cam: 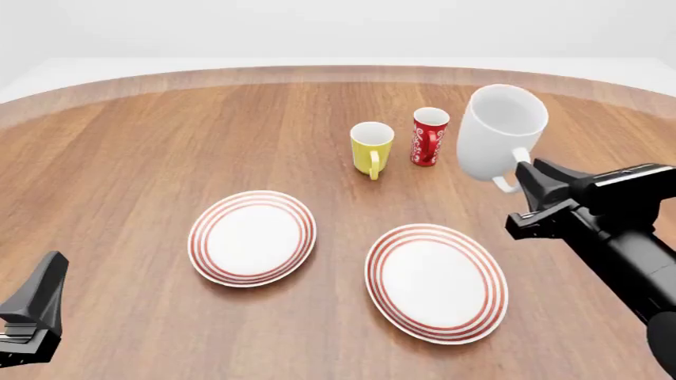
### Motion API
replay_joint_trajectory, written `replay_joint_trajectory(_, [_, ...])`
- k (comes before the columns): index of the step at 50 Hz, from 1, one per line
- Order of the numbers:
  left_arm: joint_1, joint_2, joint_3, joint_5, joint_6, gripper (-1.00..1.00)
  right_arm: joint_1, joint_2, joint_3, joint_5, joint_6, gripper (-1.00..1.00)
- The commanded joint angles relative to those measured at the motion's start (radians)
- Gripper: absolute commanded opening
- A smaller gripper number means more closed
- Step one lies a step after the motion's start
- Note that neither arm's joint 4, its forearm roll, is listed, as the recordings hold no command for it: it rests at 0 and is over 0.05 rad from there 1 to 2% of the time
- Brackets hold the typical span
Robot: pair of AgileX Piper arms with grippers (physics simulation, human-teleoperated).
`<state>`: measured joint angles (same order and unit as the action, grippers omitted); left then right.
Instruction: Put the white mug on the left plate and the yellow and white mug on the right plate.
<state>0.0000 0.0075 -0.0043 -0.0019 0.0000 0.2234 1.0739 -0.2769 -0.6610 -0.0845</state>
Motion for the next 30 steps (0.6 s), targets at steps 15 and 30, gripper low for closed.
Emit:
replay_joint_trajectory(15, [0.0,0.0,0.0,0.0,0.0,1.0,0.124,0.036,-0.121,0.056,-0.001,-1.0])
replay_joint_trajectory(30, [0.0,0.0,0.0,0.0,0.0,1.0,0.197,0.135,-0.187,0.019,0.0,-1.0])
